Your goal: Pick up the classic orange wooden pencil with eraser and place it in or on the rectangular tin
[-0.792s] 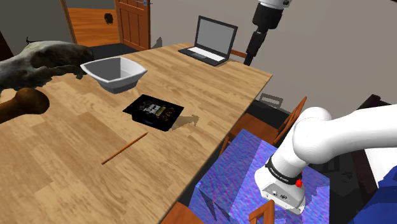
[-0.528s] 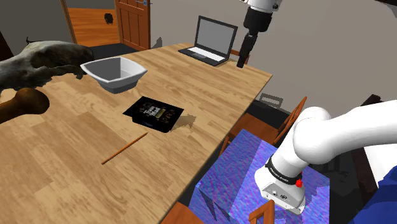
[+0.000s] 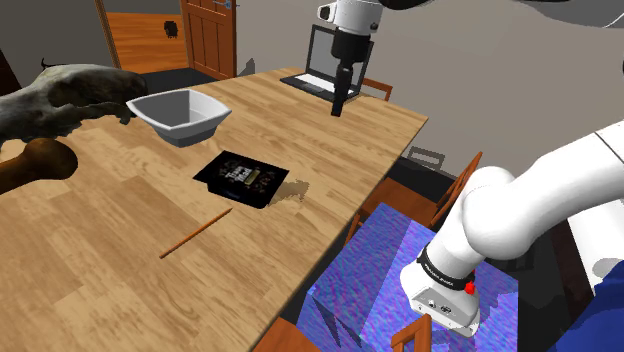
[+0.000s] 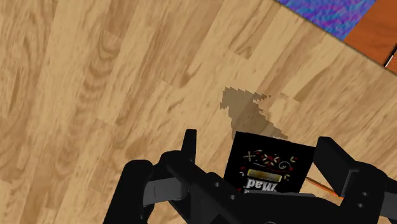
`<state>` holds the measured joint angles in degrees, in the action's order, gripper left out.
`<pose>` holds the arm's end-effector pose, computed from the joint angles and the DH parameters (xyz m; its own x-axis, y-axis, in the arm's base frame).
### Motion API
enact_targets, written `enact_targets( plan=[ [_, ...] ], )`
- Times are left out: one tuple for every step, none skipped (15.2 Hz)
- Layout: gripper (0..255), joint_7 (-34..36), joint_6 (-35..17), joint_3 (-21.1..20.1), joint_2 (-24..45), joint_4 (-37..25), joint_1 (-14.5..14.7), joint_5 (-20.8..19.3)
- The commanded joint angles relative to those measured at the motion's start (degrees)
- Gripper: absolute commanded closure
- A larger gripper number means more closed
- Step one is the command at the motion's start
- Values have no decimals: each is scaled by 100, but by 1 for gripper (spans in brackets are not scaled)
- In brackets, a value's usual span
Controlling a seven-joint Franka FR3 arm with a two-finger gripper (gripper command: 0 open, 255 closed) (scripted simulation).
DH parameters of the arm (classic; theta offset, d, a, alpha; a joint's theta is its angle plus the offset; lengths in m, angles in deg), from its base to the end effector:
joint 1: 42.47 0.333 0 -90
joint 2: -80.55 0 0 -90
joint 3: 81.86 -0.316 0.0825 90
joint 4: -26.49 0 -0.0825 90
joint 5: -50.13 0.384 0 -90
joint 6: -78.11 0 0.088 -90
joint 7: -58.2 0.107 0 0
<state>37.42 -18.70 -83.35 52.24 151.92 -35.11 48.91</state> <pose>0.3968 0.0615 0.5771 0.8695 0.4936 -0.0171 0.4939 -0.8690 0.0293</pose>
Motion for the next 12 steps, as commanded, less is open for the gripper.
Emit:
enact_targets(
  plan=[
    [0,-236,-177,-32,395,-164,133,73],
    [0,-362,-255,-43,588,-249,190,104],
    [0,-487,-327,-57,779,-338,245,136],
    [0,-612,-393,-73,970,-431,300,168],
    [0,-735,-455,-93,1160,-528,353,200],
    [0,-857,-511,-116,1348,-629,405,231],
    [0,-978,-562,-142,1535,-733,456,261],
    [0,-1098,-609,-170,1720,-841,505,290],
    [0,-1216,-650,-202,1904,-951,553,318],
    [0,-1332,-687,-235,2086,-1064,601,344],
    [0,-1446,-720,-272,2266,-1180,648,368],
    [0,-1558,-748,-311,2445,-1299,695,390]
  ],
)
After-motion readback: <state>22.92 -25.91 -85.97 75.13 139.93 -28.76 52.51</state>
